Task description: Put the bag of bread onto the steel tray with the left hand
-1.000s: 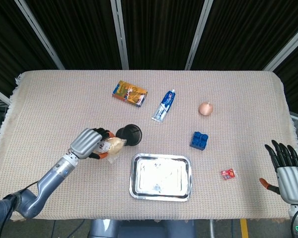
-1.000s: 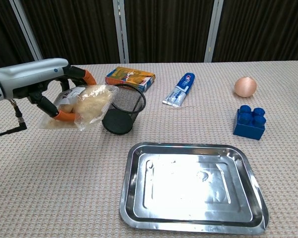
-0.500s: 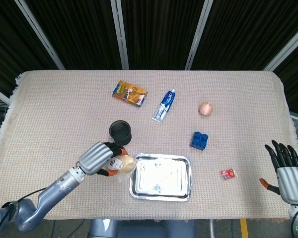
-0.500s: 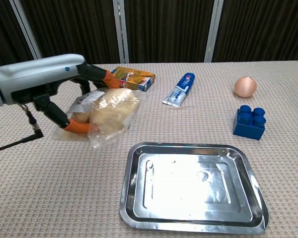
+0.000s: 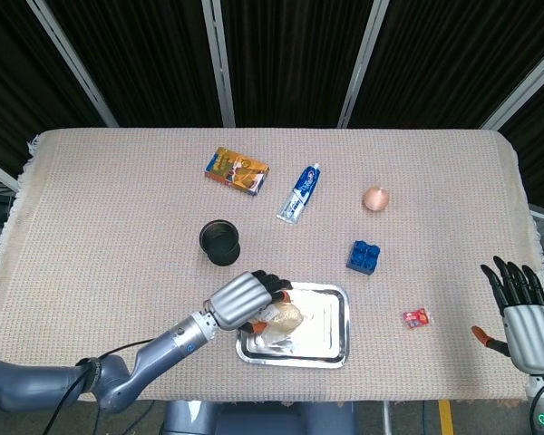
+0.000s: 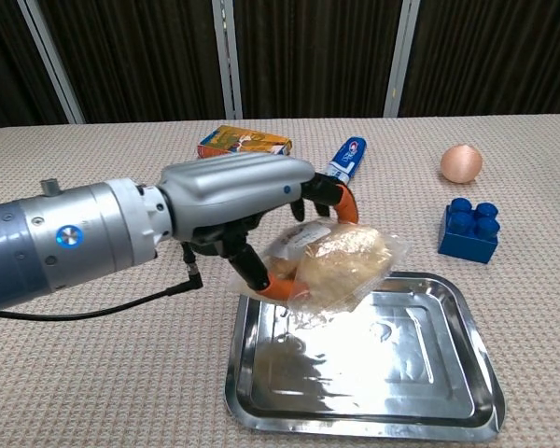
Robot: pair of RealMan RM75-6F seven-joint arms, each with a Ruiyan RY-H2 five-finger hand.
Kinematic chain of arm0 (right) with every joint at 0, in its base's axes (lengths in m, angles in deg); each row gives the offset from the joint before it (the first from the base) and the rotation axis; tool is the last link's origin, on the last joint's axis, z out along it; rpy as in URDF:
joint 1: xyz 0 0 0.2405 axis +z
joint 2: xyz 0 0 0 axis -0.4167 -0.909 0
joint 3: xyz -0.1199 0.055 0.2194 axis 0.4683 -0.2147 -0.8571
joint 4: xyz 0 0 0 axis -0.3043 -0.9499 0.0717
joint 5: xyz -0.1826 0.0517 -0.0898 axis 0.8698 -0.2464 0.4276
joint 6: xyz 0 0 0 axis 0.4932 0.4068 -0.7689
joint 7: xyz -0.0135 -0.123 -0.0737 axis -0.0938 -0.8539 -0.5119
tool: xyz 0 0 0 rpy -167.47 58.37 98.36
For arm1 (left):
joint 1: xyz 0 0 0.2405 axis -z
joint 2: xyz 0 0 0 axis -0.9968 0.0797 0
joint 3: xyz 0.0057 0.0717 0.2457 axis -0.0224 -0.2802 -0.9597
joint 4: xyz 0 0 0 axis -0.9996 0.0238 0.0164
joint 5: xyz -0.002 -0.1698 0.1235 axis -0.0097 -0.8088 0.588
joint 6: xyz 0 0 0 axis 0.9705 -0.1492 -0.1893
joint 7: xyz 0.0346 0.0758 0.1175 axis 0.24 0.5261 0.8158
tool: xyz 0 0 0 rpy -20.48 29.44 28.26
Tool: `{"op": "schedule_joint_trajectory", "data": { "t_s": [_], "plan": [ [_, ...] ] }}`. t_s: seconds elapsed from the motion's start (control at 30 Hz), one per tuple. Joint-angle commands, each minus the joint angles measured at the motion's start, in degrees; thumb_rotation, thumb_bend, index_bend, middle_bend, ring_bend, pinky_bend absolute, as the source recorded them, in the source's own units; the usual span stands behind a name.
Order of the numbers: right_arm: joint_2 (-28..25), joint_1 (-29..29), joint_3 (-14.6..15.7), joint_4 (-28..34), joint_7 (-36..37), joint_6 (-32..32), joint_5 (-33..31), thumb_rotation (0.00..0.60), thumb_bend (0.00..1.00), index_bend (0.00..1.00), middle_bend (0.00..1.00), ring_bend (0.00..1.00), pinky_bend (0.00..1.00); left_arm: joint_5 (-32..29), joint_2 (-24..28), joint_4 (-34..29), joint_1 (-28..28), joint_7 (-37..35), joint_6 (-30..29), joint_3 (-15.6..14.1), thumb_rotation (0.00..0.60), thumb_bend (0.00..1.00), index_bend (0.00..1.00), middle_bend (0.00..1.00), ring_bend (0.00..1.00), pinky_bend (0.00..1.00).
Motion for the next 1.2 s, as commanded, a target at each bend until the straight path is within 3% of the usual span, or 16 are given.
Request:
{"op": "schedule_joint_trajectory", "data": {
  "t_s": [0.03, 0.17, 0.43, 0.63, 0.83, 1.03, 1.2],
  "plan": [
    [-0.1, 0.0, -0.1, 0.1, 0.0, 0.1, 0.0, 0.600, 0.00, 0.07, 0.00, 0.00, 0.02, -4.2, -2.8, 0.9, 2.3, 3.6, 2.9, 1.6, 0.600, 0.08, 0.05, 0.00, 0.00, 0.03],
    [-0.1, -0.1, 0.1, 0.1, 0.1, -0.1, -0.1, 0.600, 0.00, 0.07, 0.00, 0.00, 0.02, -7.7, -3.7, 0.5, 3.1, 6.5, 3.5, 2.2, 0.600, 0.00, 0.00, 0.00, 0.00, 0.00],
    [0.0, 0.0, 0.0, -0.3, 0.6, -0.1, -0.1, 0.600, 0.00, 0.07, 0.00, 0.00, 0.02, -6.7, 1.4, -4.1, 0.2, 7.5, -2.1, 1.5, 0.600, 0.02, 0.05, 0.00, 0.00, 0.00],
    [0.2, 0.3, -0.1, -0.7, 1.0, -0.5, -0.1, 0.600, 0.00, 0.07, 0.00, 0.00, 0.02, -4.6, 9.9, -8.9, -5.2, 9.9, -9.7, -0.9, 0.600, 0.07, 0.13, 0.00, 0.00, 0.00],
    [0.4, 0.7, -0.2, -1.2, 1.5, -1.1, -0.3, 0.600, 0.00, 0.07, 0.00, 0.00, 0.02, -1.0, 18.3, -13.1, -12.8, 7.2, -19.3, -4.5, 0.600, 0.09, 0.18, 0.01, 0.00, 0.00],
    [0.8, 1.7, -0.4, -1.5, 1.7, -2.0, 0.2, 0.600, 0.00, 0.07, 0.00, 0.00, 0.02, 3.5, 23.5, -12.3, -20.4, 2.6, -29.5, -7.8, 0.600, 0.09, 0.19, 0.02, 0.00, 0.00],
    [1.0, 2.1, -0.6, -1.7, 1.7, -2.7, -0.2, 0.600, 0.00, 0.07, 0.00, 0.00, 0.02, 4.1, 25.8, -9.6, -26.0, -0.5, -34.4, -10.9, 0.600, 0.09, 0.19, 0.03, 0.00, 0.00]
  ]
}}
